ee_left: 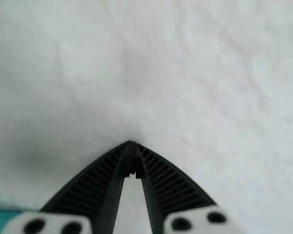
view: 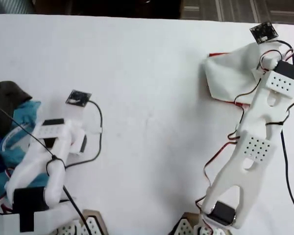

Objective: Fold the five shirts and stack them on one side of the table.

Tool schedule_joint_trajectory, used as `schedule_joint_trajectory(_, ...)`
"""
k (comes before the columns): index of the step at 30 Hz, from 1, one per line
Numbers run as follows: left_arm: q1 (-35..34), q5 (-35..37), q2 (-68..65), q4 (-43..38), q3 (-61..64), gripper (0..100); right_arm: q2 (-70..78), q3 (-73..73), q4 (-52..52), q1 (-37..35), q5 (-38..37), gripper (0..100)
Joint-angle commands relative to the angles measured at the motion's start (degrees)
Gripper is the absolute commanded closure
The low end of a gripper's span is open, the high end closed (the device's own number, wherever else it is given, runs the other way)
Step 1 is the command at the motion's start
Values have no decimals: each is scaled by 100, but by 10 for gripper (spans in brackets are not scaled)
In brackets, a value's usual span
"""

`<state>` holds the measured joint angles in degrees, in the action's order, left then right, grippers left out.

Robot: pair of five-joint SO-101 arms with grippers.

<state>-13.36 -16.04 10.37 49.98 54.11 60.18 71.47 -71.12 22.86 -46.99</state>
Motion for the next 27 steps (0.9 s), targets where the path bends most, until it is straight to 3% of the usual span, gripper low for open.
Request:
schedule_joint_trajectory(1,-18,-35,9,-167,40,973,-136,316,92,92,-9,697)
schedule_joint_trajectory(5,0,-44,9,-167,48,973,-514,545,-57,101,114,697)
schedule_joint_trajectory(10,0,-53,9,-167,48,973,-1051,1011,-479,22,1512,700)
schedule_joint_trajectory(12,0,-53,9,-167,48,973,-1112,985,-690,-92,1785,753)
schedule_joint_trajectory(14,0,-53,9,-167,48,973,-1033,932,-743,-180,1732,885)
schedule_joint_trajectory(16,0,-62,9,-167,48,973,-831,897,-497,-207,1749,994)
schedule_joint_trajectory(20,0,-70,9,-167,57,973,48,914,699,-242,1785,895)
schedule_joint_trajectory(27,0,-70,9,-167,66,973,1385,958,1956,-224,1741,942)
